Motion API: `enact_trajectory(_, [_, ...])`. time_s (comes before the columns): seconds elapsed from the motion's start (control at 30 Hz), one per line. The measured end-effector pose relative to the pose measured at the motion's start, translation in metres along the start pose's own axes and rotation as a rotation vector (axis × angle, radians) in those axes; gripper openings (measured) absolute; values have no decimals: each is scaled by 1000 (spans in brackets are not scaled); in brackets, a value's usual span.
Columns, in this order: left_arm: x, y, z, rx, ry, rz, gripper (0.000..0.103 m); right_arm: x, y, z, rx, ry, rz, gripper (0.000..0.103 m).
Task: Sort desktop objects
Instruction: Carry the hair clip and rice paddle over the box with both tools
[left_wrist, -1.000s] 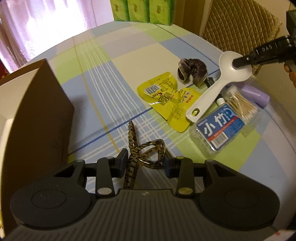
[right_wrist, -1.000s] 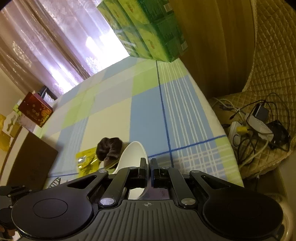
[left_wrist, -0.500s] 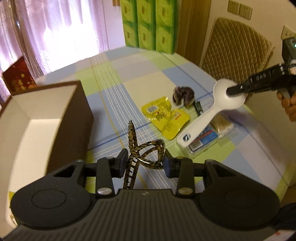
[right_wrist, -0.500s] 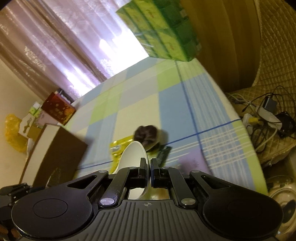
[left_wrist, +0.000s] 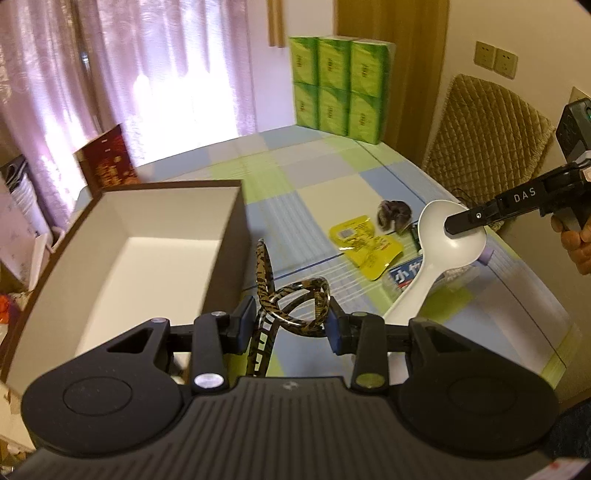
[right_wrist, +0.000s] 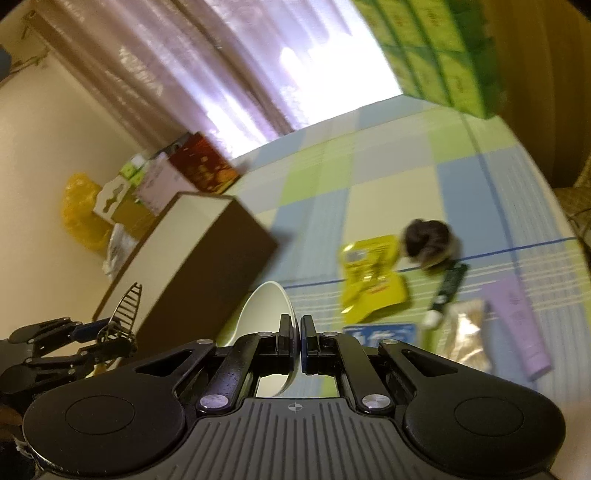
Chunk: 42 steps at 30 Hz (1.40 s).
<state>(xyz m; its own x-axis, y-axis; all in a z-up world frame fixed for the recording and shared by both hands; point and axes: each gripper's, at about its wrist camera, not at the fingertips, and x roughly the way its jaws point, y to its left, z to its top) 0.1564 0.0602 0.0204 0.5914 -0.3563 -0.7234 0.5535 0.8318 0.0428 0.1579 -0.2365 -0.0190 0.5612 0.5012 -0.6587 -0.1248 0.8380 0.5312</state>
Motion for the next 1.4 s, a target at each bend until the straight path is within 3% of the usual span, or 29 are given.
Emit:
enact_trajectory(0.37, [-40, 67, -23, -59, -26, 84, 34, 42, 74, 7, -91, 24, 77, 0])
enact_trajectory(0.7, [-35, 136, -23, -46, -36, 120, 34, 102, 153, 34, -207, 13, 122, 0])
enact_trajectory(1.03, [-3, 184, -15, -5, -7, 80, 34, 173, 174, 59, -272, 61, 48, 0])
enact_trajectory(1.4, [66, 210, 0, 17, 66, 24, 34, 237, 171, 79, -306, 84, -145, 0])
